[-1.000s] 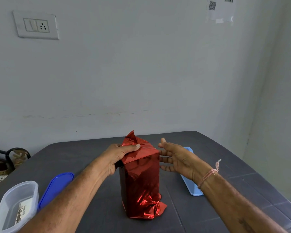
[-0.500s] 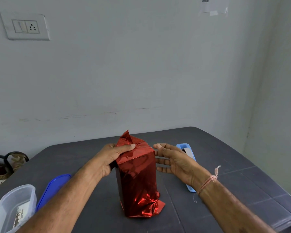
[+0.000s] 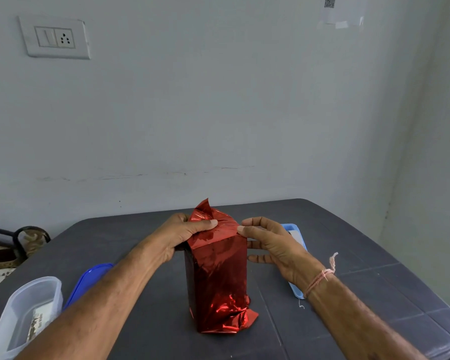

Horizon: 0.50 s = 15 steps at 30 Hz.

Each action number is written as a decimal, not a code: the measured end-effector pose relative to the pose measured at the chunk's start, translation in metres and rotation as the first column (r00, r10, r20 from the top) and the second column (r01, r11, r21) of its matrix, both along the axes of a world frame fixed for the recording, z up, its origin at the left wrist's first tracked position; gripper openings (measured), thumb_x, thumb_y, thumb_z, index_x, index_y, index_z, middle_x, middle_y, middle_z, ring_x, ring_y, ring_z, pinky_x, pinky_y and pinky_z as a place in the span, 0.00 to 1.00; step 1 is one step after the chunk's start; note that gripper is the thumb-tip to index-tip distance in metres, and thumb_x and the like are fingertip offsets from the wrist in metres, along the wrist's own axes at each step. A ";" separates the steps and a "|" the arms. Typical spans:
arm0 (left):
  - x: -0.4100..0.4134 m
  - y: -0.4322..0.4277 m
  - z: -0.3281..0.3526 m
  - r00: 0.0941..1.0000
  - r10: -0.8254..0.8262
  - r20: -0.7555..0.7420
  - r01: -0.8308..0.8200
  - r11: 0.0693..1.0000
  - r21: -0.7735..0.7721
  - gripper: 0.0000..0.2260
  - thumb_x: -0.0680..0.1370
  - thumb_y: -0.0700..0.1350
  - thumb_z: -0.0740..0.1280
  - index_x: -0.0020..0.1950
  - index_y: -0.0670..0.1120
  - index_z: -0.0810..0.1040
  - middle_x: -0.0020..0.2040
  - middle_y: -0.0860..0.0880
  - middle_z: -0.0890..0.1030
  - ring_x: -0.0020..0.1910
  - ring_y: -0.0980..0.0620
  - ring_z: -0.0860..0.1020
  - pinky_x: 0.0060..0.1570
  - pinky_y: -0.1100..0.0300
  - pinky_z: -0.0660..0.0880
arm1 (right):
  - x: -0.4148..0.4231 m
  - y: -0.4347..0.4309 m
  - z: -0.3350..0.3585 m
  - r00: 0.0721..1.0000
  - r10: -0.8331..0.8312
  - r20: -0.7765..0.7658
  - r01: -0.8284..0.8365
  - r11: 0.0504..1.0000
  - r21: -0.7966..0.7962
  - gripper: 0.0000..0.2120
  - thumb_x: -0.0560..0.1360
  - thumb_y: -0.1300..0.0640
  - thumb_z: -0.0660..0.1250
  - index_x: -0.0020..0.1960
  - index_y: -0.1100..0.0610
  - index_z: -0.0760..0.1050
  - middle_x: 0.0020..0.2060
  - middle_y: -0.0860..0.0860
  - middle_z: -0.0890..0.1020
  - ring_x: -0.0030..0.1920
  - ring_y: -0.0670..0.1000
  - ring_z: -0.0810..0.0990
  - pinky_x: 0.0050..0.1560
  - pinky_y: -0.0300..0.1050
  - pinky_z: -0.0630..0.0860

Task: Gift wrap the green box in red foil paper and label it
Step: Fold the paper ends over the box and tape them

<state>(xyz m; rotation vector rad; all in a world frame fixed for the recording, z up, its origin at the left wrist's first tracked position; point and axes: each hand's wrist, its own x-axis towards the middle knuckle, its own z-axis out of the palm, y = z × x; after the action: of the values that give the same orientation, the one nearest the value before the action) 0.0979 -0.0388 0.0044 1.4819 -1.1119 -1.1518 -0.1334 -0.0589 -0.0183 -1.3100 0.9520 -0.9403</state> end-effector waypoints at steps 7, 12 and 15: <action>0.000 -0.001 0.001 0.992 -0.038 0.119 0.048 0.995 -0.087 0.16 0.66 0.52 0.81 0.48 0.43 0.87 0.45 0.44 0.88 0.43 0.49 0.86 0.48 0.60 0.81 | -0.003 -0.003 -0.002 1.000 -0.008 -0.002 0.008 1.000 -0.010 0.20 0.72 0.51 0.78 0.60 0.55 0.79 0.51 0.52 0.87 0.49 0.52 0.86 0.55 0.56 0.82; -0.004 0.001 -0.002 0.998 0.013 0.064 -0.007 0.996 -0.090 0.13 0.69 0.48 0.81 0.48 0.42 0.86 0.42 0.45 0.88 0.38 0.53 0.86 0.39 0.64 0.78 | -0.001 -0.007 -0.002 1.000 -0.014 0.013 0.014 1.000 0.006 0.21 0.72 0.50 0.78 0.61 0.56 0.79 0.54 0.55 0.87 0.49 0.52 0.86 0.53 0.53 0.83; -0.005 0.002 -0.002 0.998 0.032 0.059 -0.027 0.996 -0.087 0.12 0.69 0.47 0.81 0.46 0.43 0.86 0.41 0.45 0.88 0.36 0.54 0.86 0.38 0.64 0.78 | -0.002 -0.006 -0.003 1.000 0.002 0.024 -0.002 1.000 0.018 0.23 0.72 0.49 0.78 0.62 0.57 0.79 0.54 0.55 0.87 0.51 0.53 0.87 0.52 0.51 0.83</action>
<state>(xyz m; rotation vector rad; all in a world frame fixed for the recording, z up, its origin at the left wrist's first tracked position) 0.0930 -0.0367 0.0022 1.4698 -1.1622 -1.0324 -0.1356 -0.0647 -0.0213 -1.2822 0.9387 -0.9419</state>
